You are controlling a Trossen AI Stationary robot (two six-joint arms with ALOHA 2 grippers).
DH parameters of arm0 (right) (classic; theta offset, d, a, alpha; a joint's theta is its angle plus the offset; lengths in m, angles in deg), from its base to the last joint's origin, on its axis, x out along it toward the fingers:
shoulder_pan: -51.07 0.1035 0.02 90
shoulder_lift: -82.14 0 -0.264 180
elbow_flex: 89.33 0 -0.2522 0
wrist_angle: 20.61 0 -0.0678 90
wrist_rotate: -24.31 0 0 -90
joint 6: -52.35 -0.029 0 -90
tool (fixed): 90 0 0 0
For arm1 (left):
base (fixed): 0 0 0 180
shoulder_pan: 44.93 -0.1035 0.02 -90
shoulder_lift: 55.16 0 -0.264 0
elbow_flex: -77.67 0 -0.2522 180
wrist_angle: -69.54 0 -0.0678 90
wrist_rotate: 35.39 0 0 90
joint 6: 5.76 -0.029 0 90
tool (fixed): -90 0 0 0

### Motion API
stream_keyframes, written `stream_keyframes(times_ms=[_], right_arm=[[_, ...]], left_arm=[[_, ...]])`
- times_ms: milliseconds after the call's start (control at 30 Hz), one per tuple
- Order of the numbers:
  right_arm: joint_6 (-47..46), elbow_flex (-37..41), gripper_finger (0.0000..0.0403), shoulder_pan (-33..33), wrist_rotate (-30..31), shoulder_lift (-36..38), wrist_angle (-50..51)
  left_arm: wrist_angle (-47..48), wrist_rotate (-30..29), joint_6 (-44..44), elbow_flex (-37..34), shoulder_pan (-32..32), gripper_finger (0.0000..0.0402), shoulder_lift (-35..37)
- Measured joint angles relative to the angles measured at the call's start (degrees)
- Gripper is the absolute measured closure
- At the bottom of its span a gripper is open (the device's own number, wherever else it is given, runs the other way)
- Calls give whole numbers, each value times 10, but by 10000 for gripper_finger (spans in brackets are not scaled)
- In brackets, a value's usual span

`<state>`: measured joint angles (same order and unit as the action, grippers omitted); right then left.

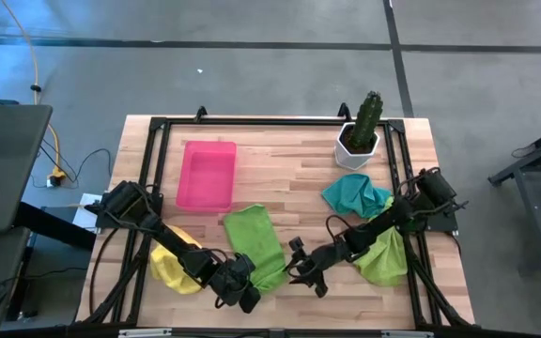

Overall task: Roll microfiber towels into tight, uniform cylinder then place into a basket
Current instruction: Roll the green microfiber cloth

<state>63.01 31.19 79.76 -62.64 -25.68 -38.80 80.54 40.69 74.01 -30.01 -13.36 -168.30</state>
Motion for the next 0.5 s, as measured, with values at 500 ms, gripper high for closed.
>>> stream_keyframes(times_ms=[500], right_arm=[[78, -1, 204, -6, 53, -78, -71]], left_arm=[[-6, 2, 1, 0, 0, 394, -1]])
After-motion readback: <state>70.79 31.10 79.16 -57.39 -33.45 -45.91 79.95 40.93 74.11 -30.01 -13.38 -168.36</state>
